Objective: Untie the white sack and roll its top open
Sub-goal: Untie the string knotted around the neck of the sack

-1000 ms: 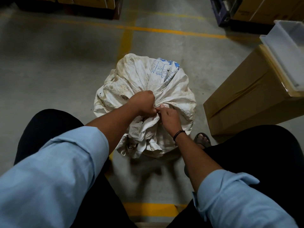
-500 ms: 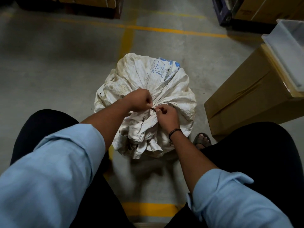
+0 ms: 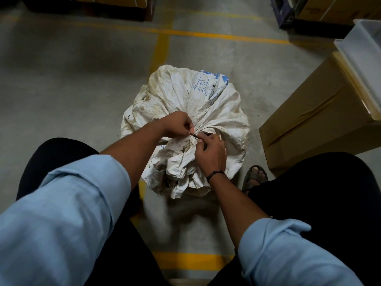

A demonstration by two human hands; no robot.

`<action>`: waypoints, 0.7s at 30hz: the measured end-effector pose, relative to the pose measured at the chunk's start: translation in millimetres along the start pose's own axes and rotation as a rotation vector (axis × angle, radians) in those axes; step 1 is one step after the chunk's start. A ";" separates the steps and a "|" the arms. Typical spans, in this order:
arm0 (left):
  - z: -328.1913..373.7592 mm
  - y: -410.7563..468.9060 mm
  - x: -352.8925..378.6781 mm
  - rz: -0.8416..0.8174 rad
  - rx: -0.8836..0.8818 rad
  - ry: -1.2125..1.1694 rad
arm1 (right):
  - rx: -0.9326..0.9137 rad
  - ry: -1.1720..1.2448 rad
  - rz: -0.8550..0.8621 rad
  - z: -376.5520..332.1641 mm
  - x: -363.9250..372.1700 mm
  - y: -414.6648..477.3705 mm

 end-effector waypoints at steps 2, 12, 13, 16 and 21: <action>-1.1 -1.3 0.7 -0.004 -0.008 0.003 | 0.008 0.135 -0.098 1.7 4.3 5.5; 1.3 -9.3 -2.9 0.114 -0.021 -0.037 | 0.267 0.582 -0.438 28.2 12.7 17.4; 1.9 -10.7 -4.8 0.138 -0.027 -0.045 | 0.250 0.591 -0.433 28.0 13.7 19.0; 6.1 -11.4 -8.6 0.153 -0.047 -0.020 | 0.233 0.602 -0.423 29.4 17.0 23.1; 8.7 -5.4 -10.7 0.148 -0.141 0.060 | 0.109 0.508 -0.327 25.8 12.4 25.5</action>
Point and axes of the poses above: each hand's wrist, its own y-axis towards the middle knuckle, its own x-axis out of the palm, z = x × y, the point moved 7 cm from there along y, towards the middle knuckle, and after that the axes turned 11 degrees about x, right-handed, at the moved point
